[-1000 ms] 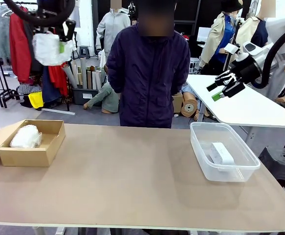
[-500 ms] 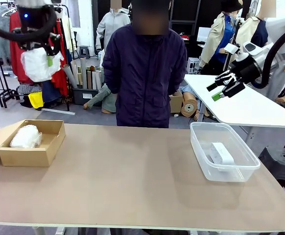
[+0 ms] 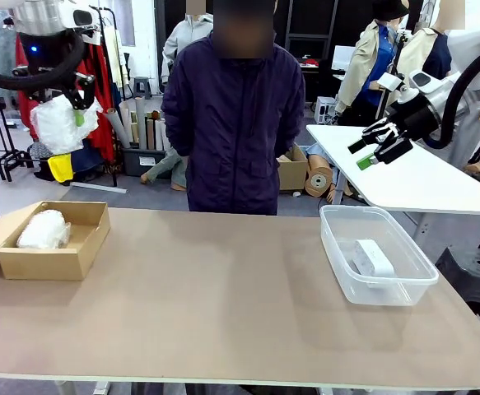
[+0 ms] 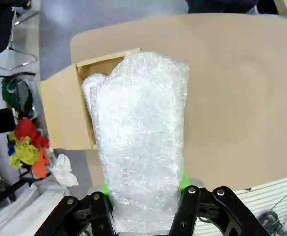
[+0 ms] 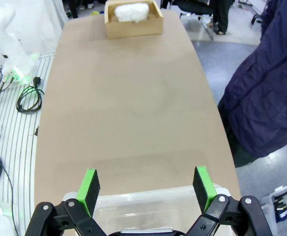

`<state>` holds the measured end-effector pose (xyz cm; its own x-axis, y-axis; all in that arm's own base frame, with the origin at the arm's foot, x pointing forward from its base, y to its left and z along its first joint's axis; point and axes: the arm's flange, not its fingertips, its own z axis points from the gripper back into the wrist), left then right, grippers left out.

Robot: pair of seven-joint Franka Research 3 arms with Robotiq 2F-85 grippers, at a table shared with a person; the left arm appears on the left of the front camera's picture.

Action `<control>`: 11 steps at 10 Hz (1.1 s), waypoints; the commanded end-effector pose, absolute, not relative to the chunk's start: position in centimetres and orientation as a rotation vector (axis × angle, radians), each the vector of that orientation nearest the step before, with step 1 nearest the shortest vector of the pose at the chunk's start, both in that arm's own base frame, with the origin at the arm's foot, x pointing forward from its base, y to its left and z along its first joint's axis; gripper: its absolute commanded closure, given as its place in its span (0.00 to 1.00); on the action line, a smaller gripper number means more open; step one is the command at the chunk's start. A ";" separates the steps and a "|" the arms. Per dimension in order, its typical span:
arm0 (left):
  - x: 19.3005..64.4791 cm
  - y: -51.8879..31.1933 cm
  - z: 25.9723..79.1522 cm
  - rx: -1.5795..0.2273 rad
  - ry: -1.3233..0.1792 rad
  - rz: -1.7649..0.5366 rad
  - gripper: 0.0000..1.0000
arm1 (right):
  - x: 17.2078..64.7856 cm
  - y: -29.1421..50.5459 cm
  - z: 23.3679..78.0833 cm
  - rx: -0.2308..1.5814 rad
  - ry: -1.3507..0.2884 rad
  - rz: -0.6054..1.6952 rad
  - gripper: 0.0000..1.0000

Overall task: Separate and place wrapped and unwrapped clocks.
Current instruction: If the picked Digital clock is wrapped, place it in the Package Box ; if not, place it in the Organizing box.

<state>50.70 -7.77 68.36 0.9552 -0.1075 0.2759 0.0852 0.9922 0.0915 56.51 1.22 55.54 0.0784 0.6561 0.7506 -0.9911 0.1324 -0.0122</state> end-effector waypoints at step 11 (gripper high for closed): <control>47.6 3.1 54.3 -0.075 -0.332 -0.095 1.00 | 56.4 1.3 55.7 0.598 -0.704 1.355 0.00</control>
